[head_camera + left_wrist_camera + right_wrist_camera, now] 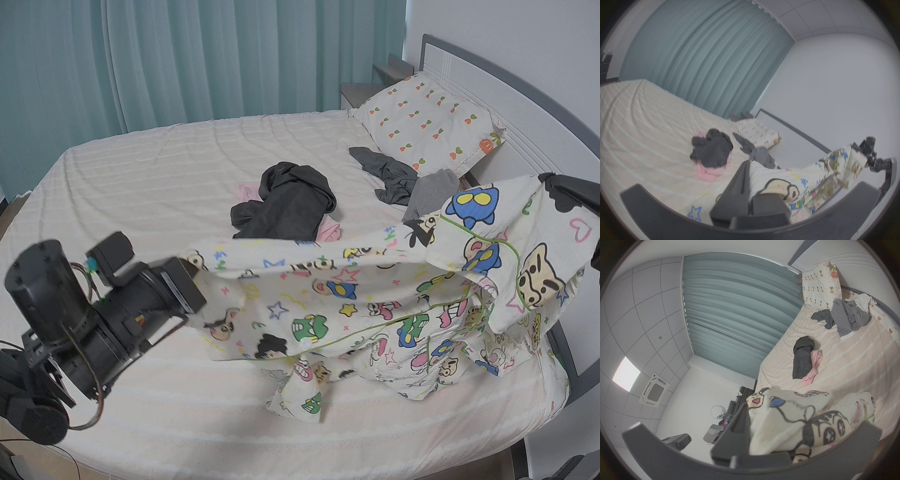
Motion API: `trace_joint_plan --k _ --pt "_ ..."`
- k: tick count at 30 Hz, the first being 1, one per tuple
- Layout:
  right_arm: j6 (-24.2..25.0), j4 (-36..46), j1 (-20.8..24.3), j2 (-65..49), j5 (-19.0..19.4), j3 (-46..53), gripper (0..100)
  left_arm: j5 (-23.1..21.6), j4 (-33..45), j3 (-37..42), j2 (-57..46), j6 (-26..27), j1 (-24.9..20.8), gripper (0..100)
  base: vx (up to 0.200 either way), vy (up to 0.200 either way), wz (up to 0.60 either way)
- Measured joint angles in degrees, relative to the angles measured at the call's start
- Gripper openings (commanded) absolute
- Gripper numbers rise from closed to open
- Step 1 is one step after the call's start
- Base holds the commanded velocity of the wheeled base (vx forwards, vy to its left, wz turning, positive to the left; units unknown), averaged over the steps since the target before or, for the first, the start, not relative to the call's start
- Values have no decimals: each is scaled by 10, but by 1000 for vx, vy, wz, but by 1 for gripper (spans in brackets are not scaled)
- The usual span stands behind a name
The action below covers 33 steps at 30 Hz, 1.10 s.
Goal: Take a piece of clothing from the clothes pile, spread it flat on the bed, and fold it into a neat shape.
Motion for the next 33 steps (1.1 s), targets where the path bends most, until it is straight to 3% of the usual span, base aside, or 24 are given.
trace_joint_plan --k 8,12,24,33 --pt "-68 -4 -15 -4 3 15 0 21 150 -78 -103 46 31 0 0 0 0" --pt "-76 -8 -17 -13 6 15 0 36 164 -88 -136 51 38 0 0 0 0" --pt "-76 -45 -16 -46 37 22 0 46 171 -45 -187 55 43 0 -200 0 0" --pt "-75 -44 -15 -54 38 24 0 47 171 -30 -206 55 43 0 0 0 0"
